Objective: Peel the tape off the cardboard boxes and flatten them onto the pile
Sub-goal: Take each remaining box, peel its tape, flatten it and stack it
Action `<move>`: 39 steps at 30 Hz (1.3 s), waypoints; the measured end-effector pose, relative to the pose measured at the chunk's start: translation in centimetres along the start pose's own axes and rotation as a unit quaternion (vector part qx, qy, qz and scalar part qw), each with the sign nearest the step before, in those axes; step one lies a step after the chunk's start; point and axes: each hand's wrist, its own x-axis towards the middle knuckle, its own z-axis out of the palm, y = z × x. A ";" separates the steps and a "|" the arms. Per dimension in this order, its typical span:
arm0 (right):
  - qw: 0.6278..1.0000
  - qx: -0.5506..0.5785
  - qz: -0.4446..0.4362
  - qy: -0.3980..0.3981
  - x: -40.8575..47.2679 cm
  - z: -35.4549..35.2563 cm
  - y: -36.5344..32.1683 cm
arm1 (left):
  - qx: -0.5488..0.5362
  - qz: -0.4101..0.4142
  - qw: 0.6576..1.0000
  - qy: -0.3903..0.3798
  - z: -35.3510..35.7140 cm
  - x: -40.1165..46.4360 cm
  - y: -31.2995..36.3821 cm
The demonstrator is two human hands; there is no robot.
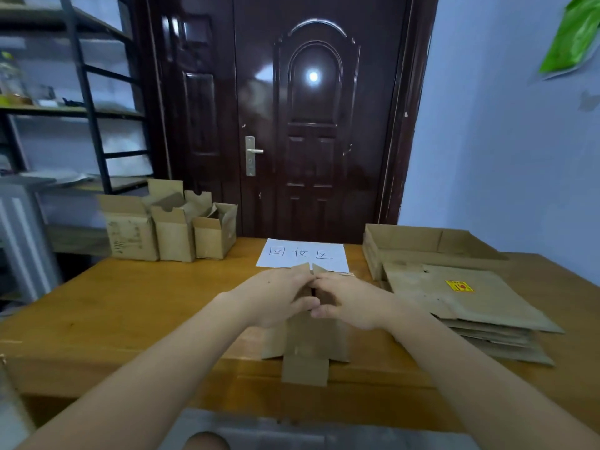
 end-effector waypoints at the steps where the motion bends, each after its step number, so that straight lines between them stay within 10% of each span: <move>1: 1.000 0.003 0.002 0.002 -0.1 0.1 0.3 | 0.019 0.009 1.000 0.004 0.0 0.0 0.1; 14: 0.997 0.033 0.060 0.029 0.2 -0.4 2.3 | 0.206 0.052 0.975 0.059 -1.0 0.7 -0.9; 39: 0.951 0.245 0.170 0.084 -0.3 7.1 5.0 | 0.005 -0.117 0.991 0.057 6.9 -0.2 -1.6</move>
